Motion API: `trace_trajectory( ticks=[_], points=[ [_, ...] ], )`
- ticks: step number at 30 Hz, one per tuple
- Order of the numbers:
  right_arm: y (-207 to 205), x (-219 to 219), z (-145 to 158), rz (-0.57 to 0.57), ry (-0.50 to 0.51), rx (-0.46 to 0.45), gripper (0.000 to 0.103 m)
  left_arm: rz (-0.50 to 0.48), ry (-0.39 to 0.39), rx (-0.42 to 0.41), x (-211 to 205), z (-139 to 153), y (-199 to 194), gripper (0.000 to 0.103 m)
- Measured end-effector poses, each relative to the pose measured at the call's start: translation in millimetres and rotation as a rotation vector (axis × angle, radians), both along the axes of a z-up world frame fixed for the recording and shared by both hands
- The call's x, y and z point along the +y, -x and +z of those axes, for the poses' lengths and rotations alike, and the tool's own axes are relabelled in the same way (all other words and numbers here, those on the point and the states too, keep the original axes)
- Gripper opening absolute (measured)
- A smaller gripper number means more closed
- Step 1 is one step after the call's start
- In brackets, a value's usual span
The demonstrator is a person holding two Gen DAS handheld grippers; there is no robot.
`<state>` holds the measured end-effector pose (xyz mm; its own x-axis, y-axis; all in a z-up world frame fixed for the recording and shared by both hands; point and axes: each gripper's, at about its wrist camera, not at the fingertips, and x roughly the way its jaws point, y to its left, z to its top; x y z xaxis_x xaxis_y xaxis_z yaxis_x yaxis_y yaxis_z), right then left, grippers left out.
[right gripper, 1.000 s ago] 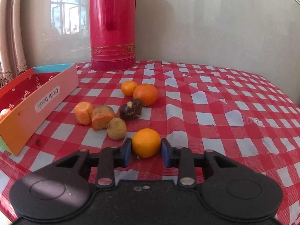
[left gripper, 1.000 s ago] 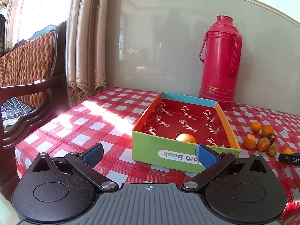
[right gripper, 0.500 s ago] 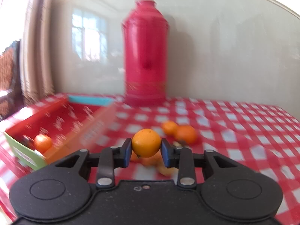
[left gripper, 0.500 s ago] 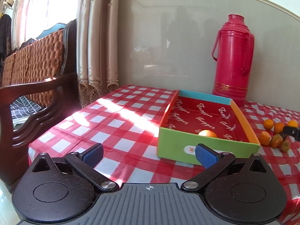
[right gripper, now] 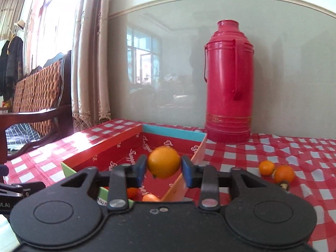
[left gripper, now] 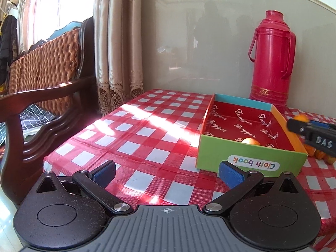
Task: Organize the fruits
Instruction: 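Carry the orange with the right gripper into the box and release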
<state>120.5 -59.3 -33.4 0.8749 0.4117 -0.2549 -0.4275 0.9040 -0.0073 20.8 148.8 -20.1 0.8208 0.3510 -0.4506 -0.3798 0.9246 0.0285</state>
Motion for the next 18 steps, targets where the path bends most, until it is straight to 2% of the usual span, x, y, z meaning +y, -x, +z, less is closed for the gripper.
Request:
trace_trajectory(
  ticks=[2, 4, 5, 9, 18],
  points=[
    [6, -2, -1, -0.029, -0.028, -0.042, 0.093, 0.001, -0.003, 0.003, 0, 0, 0, 0.103],
    [15, -12, 6, -0.048, -0.065, -0.098, 0.094, 0.004, 0.003, 0.002, 1, 0, 0, 0.103],
    [16, -16, 7, -0.062, -0.069, -0.104, 0.098, 0.004, 0.006, 0.000, 0, 0, 0, 0.103],
    [17, -38, 10, -0.124, -0.069, -0.119, 0.097, -0.012, 0.009, -0.011, -7, 2, -2, 0.103],
    [14, -102, 12, -0.264, -0.065, -0.075, 0.097, -0.077, -0.002, -0.040, -43, 8, -8, 0.103]
  ],
)
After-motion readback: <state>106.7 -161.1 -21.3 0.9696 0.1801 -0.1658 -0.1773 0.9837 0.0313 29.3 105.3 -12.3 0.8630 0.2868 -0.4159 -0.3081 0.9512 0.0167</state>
